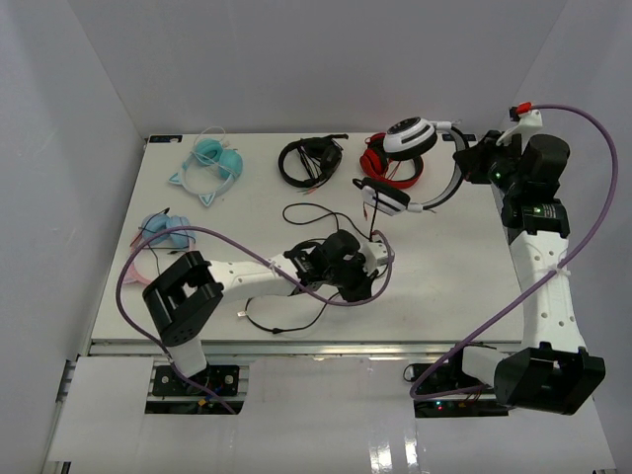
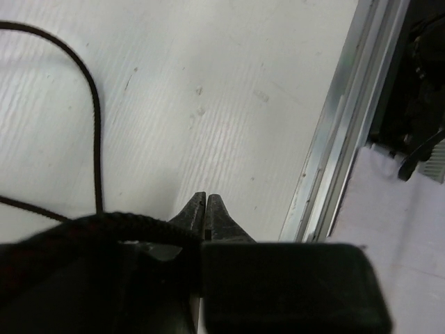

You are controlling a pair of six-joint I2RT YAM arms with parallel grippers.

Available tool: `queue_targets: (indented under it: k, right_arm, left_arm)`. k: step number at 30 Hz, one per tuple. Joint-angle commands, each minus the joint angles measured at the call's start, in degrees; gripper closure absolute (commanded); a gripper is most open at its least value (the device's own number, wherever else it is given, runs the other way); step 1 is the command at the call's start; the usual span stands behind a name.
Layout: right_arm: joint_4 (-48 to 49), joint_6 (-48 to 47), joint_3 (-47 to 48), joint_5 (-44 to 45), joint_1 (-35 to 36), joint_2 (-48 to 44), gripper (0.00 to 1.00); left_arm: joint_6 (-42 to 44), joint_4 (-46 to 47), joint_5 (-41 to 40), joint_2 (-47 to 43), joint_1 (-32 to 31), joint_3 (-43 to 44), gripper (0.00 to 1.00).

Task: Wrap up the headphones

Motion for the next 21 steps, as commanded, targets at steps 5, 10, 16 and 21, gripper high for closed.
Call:
queue_targets:
  k: [5, 10, 16, 21]
  right_arm:
    - [8.2, 8.9, 0.9, -25.5, -0.2, -1.7, 0.92]
    - [7.9, 9.9, -0.5, -25.7, -0.1, -2.8, 0.92]
    - [5.3, 10.8, 2.3, -24.3, -0.3, -2.6, 0.92]
    - [2.9, 11.9, 5.7, -22.1, -1.0, -0.8, 0.92]
  left_arm:
    - [3.2, 13.0, -11.3, -13.0, 0.0, -11.2, 0.4]
    - [3.3, 14.3, -12.4, -13.4, 0.1, -12.3, 0.26]
    - [5.1, 18.8, -12.0, -16.1, 0.1, -16.7, 0.18]
    - [7.8, 24.1, -8.6, -22.6, 0.0, -23.2, 0.02]
